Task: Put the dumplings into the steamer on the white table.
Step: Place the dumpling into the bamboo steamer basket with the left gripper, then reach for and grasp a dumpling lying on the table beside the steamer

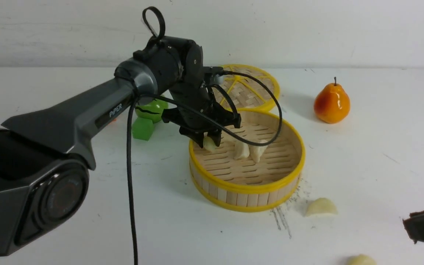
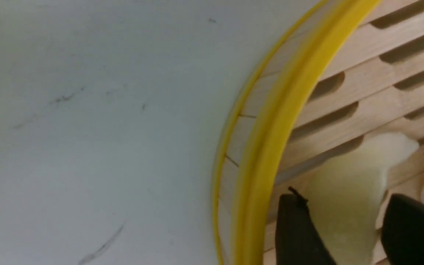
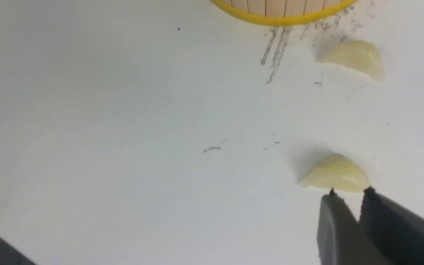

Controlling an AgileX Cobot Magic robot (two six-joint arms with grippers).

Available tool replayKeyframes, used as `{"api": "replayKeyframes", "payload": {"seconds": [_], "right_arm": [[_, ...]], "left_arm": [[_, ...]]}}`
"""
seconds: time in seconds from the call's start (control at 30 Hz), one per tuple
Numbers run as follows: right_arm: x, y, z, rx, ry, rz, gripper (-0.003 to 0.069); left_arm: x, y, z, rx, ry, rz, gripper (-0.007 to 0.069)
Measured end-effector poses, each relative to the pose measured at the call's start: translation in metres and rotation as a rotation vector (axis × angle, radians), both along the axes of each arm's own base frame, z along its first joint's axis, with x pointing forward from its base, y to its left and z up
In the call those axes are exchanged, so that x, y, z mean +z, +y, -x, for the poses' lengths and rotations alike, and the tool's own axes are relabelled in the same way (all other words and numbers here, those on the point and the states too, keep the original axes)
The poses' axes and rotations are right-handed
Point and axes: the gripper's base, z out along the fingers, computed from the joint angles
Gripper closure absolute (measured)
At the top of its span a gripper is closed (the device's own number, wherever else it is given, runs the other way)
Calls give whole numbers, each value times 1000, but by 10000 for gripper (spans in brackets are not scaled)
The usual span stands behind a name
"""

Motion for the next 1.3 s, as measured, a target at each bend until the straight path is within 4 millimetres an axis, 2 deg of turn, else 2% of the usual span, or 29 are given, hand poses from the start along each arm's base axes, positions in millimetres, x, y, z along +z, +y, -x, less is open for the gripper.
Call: {"api": "replayKeyframes", "payload": {"seconds": [0.03, 0.1, 0.17, 0.27, 0.3, 0.33, 0.43, 0.5, 0.57, 0.63, 0.67, 0.73, 0.8, 0.9, 0.97, 1.07, 1.1, 1.2, 1.3], "right_arm": [[1, 0, 0, 1, -4, 3, 578], [5, 1, -18, 6, 17, 37, 630], [9, 2, -35, 10, 28, 63, 669], [9, 4, -59, 42, 40, 109, 679], [7, 5, -68, 66, 44, 129, 679], [6, 6, -71, 78, 47, 138, 679], [-10, 10, -98, 224, 71, 217, 679], [-21, 13, -109, 281, 94, 234, 678], [-36, 16, -119, 312, 128, 233, 672], [-51, 18, -129, 326, 160, 227, 655], [-54, 18, -131, 330, 165, 226, 649], [-73, 22, -142, 376, 188, 226, 579], [-82, 23, -147, 424, 175, 240, 511], [-94, 24, -158, 479, 107, 275, 356], [-101, 24, -170, 497, 26, 317, 258], [-109, 27, -181, 523, -54, 371, 163], [-116, 30, -184, 558, -71, 401, 132], [-132, 35, -189, 627, -76, 452, 113], [-153, 38, -193, 664, -43, 478, 131]], "left_arm": [[0, 0, 0, 0, 2, -1, 280], [2, 0, 4, -7, 40, -14, 257], [13, 2, 8, -21, 60, -32, 256], [52, 7, 15, -59, 6, -29, 295], [71, 8, 18, -70, -36, -15, 321], [79, 9, 20, -74, -54, -9, 341], [157, 23, 48, -104, -207, 49, 482], [189, 31, 65, -110, -275, 76, 566], [217, 39, 82, -114, -332, 98, 631], [239, 49, 101, -117, -372, 114, 638], [243, 51, 106, -117, -378, 116, 638], [259, 65, 135, -124, -390, 119, 638], [261, 75, 155, -133, -378, 109, 638], [252, 89, 184, -150, -328, 83, 638], [234, 100, 206, -160, -268, 54, 638], [205, 112, 229, -170, -178, 15, 638], [194, 118, 242, -170, -161, 8, 638], [171, 130, 266, -169, -130, -5, 638], [151, 143, 290, -168, -101, -22, 638]]}}
